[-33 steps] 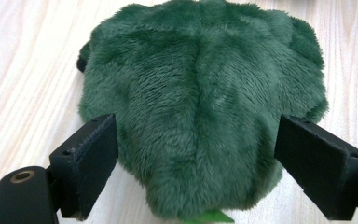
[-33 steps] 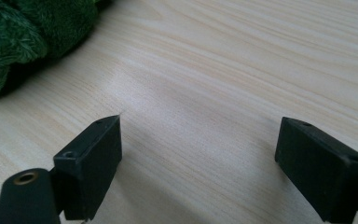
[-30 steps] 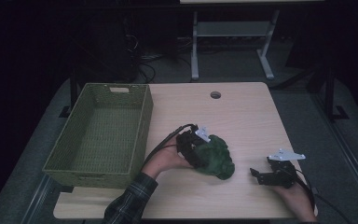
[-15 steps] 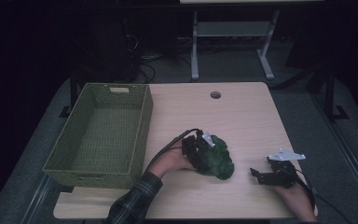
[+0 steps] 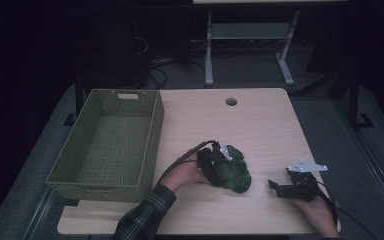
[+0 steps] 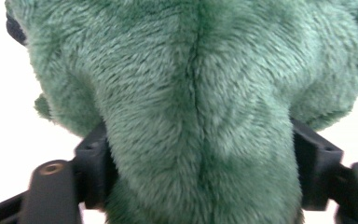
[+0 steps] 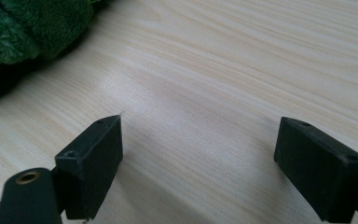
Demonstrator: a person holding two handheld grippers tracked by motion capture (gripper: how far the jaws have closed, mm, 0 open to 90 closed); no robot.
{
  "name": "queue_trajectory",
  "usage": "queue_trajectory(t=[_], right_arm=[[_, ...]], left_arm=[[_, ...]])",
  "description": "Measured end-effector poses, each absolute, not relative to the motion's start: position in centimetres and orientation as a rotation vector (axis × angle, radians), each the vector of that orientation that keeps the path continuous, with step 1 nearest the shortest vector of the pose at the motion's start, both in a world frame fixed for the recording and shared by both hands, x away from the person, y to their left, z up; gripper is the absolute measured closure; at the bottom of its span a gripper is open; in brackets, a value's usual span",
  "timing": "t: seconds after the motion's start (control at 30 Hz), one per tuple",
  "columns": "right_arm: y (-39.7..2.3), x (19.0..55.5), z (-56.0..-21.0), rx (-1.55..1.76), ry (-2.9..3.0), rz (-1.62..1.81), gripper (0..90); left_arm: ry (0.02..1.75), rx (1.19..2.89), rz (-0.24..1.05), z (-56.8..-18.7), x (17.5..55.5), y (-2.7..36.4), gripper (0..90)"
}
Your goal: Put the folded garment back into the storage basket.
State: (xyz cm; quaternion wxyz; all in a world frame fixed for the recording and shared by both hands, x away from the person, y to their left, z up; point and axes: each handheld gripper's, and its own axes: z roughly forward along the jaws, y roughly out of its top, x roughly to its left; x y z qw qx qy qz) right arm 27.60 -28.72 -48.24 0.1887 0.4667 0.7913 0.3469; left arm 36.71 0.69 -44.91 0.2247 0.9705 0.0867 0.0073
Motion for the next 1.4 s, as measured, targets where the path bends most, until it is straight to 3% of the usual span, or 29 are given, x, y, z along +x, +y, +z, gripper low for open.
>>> queue_trajectory(t=[0.2, 0.3, 0.77, 1.4], right_arm=[[-28.7, 27.6, -48.2, 1.31, 2.226, 0.974, 14.9], [-28.7, 27.6, -48.2, 1.309, 2.226, 0.974, 14.8], [-28.7, 27.6, -48.2, 1.312, 2.226, 0.975, 14.7], [-28.7, 27.6, -48.2, 1.318, 2.226, 0.974, 14.7]], left_arm=[[0.258, 2.677, -0.042, -44.5, 36.8, 0.7, 57.7], [0.286, 2.685, -0.06, -44.4, 36.9, 0.7, 64.0], [0.341, 2.675, -0.073, -43.5, 36.8, 0.8, 64.7], [0.39, 2.6, -0.062, -37.9, 36.5, 2.1, 64.4]])
